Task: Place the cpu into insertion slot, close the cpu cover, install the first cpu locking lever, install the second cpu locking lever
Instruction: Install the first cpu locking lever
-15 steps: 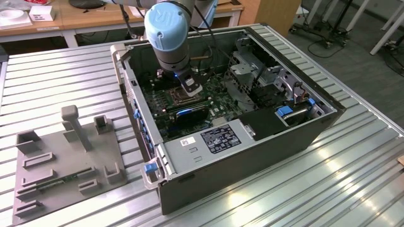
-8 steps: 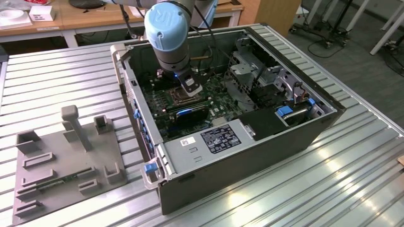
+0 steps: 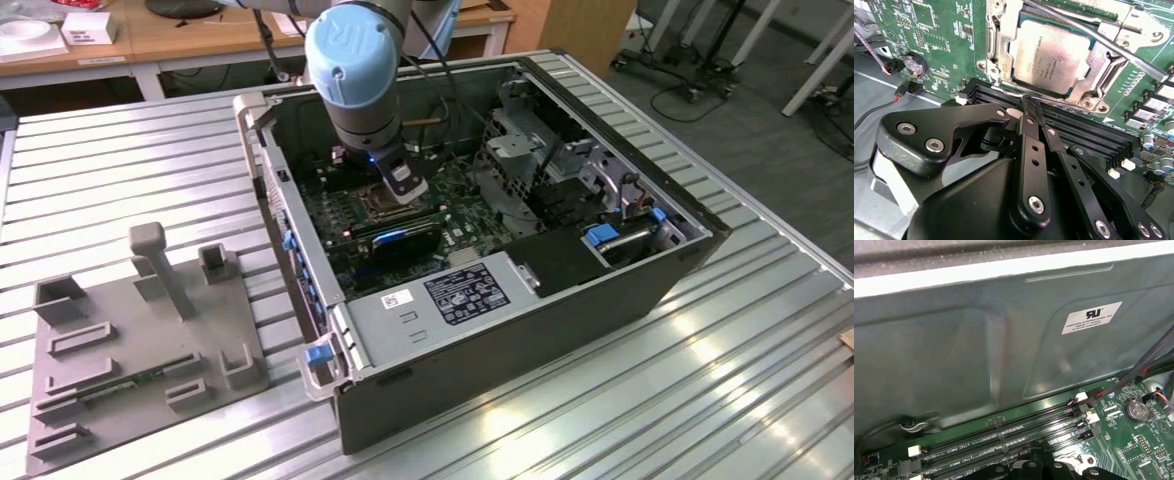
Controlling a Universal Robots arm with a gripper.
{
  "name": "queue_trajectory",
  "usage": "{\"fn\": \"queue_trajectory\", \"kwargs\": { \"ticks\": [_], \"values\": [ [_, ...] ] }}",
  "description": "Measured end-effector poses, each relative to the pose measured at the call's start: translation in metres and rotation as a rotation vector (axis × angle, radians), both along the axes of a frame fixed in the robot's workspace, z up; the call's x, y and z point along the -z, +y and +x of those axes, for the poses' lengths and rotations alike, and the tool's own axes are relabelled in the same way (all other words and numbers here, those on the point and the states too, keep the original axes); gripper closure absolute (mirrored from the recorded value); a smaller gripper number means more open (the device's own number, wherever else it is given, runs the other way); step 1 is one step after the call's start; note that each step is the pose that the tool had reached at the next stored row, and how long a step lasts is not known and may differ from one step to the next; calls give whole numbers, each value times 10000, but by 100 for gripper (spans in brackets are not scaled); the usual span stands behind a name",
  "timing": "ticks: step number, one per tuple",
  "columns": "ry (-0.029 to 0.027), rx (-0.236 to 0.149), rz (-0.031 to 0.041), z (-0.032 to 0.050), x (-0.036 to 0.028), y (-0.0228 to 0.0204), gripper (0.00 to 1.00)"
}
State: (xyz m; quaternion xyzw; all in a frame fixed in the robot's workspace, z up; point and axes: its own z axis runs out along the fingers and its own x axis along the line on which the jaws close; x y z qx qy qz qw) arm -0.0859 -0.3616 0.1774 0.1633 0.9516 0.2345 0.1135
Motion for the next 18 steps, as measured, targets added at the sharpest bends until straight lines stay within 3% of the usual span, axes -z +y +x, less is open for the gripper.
{"fn": "queue_trajectory", "kwargs": {
  "ticks": [18],
  "values": [
    [2,7,-1,16,-12,9,89]
  ]
}}
